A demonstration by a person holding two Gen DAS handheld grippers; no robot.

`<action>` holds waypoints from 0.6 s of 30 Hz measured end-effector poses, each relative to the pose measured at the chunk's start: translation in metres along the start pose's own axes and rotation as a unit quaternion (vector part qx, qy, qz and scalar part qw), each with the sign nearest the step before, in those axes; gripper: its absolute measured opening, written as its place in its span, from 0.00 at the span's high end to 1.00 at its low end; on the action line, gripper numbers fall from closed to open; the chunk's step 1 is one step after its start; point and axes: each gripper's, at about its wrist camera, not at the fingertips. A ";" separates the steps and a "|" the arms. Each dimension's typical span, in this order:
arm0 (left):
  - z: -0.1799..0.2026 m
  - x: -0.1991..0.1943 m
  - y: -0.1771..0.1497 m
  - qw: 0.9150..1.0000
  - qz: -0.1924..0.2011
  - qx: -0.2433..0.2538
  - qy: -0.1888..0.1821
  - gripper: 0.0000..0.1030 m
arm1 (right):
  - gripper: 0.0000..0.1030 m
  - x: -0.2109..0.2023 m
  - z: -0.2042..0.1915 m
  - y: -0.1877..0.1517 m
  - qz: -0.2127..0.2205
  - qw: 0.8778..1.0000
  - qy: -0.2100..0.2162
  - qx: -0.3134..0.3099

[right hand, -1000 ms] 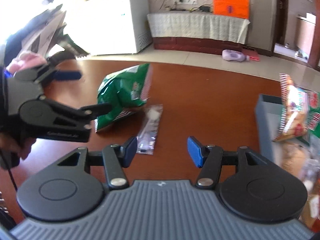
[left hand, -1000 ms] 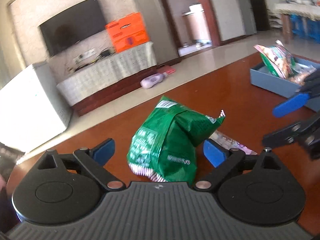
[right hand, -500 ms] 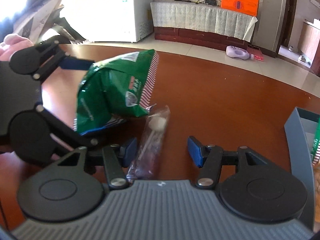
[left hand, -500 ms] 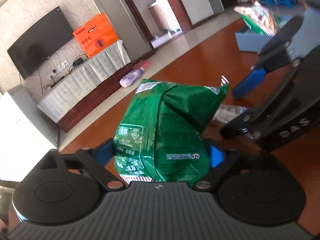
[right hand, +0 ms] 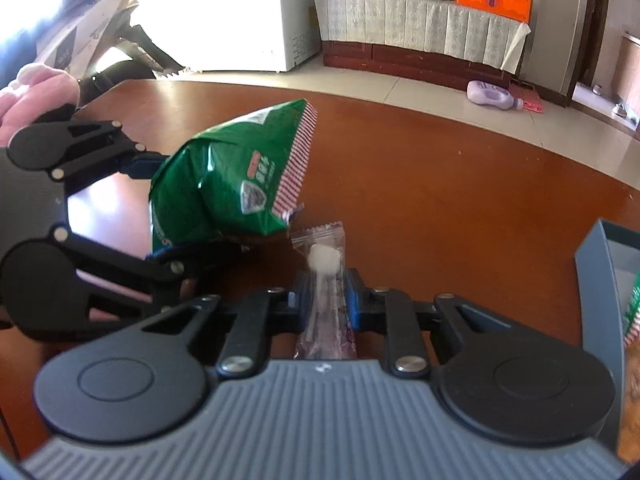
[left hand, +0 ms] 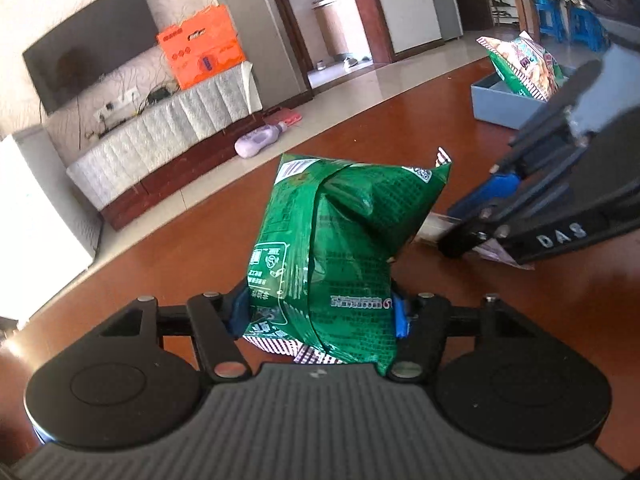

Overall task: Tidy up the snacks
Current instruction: 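Grasp the green chip bag with the left gripper while the right grasps the clear candy packet, then carry the green chip bag in the left gripper while the right carries the candy packet to the box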

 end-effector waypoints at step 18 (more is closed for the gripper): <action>0.091 -0.041 0.044 0.998 -0.034 -0.001 0.046 0.34 | 0.79 -0.112 -0.006 -0.016 0.039 0.999 -0.020 0.033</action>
Point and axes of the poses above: each gripper's, at about its wrist camera, not at the fingertips, and x roughly the way its jaws point, z to its right, y to its top, and after that the axes turned 15 degrees about z, right-handed
